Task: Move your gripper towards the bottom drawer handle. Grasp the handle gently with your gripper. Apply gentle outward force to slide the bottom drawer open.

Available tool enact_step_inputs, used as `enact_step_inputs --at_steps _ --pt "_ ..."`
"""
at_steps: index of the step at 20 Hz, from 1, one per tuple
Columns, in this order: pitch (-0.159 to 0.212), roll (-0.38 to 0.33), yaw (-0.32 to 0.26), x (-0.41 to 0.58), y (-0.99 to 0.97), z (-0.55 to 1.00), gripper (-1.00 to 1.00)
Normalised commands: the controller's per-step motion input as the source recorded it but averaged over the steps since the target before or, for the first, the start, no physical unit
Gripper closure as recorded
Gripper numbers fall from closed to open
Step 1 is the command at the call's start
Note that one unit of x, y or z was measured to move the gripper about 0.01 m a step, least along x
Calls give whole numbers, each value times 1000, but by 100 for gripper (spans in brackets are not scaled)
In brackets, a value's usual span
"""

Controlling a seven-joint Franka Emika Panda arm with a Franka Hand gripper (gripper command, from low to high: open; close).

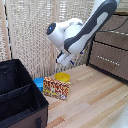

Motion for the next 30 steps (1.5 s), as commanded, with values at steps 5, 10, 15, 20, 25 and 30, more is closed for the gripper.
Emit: enact_step_inputs --at_steps 5,10,15,20,25,30 --pt "0 -365 120 0 -125 -186 -100" --pt "-8 -220 117 0 -542 -23 -100" --pt "0 -123 126 0 -681 -105 -100" --pt "0 -129 102 0 -588 -226 -100" --pt "0 -214 54 -10 -403 -231 -100" --pt "0 -129 0 -18 -618 -11 -100"
